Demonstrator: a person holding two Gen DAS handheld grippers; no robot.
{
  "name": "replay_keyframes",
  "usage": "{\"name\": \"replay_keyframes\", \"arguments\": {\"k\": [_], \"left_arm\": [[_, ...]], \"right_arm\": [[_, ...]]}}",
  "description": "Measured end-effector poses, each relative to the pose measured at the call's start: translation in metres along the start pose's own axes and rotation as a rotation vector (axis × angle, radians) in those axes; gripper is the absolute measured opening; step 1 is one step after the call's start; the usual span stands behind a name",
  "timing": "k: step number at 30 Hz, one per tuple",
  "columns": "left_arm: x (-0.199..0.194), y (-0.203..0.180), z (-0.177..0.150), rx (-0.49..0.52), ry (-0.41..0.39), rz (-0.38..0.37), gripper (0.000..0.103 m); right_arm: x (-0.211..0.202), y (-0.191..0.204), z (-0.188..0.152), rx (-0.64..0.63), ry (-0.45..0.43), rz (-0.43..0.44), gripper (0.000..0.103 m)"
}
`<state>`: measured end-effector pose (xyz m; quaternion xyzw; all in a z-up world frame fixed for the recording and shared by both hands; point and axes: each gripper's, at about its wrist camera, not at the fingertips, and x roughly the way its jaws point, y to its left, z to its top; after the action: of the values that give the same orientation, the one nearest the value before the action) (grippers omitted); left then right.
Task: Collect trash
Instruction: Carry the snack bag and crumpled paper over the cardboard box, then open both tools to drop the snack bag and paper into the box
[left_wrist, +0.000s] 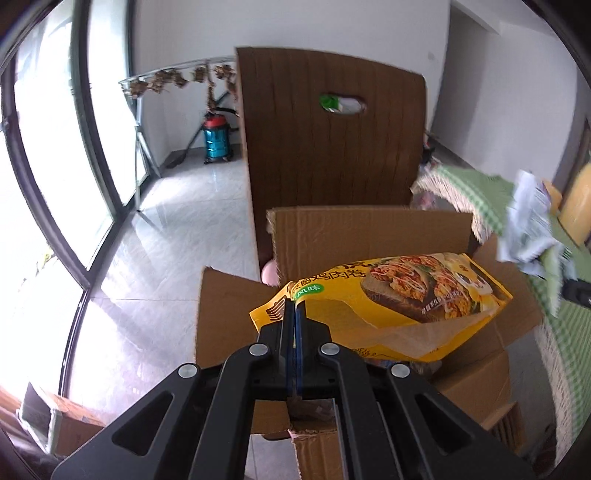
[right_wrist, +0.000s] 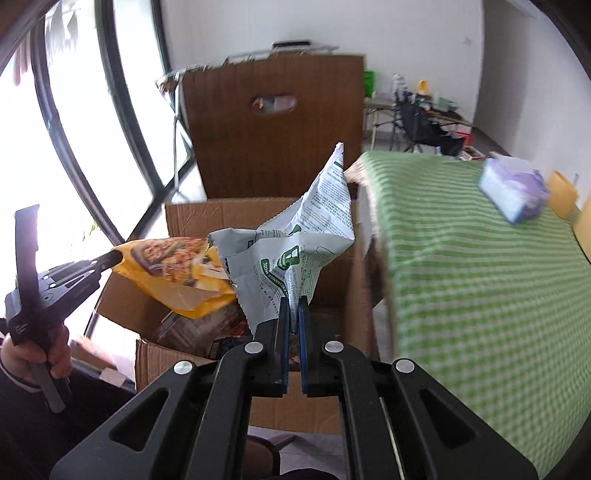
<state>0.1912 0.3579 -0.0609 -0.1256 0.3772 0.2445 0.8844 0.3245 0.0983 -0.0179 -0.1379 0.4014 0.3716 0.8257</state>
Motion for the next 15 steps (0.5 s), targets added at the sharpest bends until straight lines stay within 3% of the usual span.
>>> {"name": "replay_keyframes", "arguments": {"k": [8, 10, 11, 12, 14, 15], "left_arm": [[0.02, -0.008, -0.003, 0.055, 0.036, -0.019, 0.001], [0.025, -0.01, -0.002, 0.063, 0.045, -0.027, 0.002], [0.027, -0.012, -0.002, 0.073, 0.047, -0.024, 0.005], [0.029, -0.013, -0.002, 0.084, 0.05, -0.023, 0.006], [0.031, -0.018, -0.002, 0.12, 0.047, -0.027, 0.009], [0.032, -0.018, -0.002, 0.123, 0.043, -0.03, 0.015]], "right_arm": [[0.054, 0.009, 0.002, 0.042, 0.129, 0.019, 0.009], [0.057, 0.007, 0.003, 0.048, 0.133, 0.011, 0.024], [0.058, 0.007, 0.002, 0.054, 0.133, 0.002, 0.045], [0.058, 0.005, 0.003, 0.069, 0.128, -0.001, 0.053], [0.058, 0.0, 0.005, 0.097, 0.117, 0.013, 0.053], [0.057, -0.002, 0.006, 0.102, 0.114, 0.008, 0.053]]}}
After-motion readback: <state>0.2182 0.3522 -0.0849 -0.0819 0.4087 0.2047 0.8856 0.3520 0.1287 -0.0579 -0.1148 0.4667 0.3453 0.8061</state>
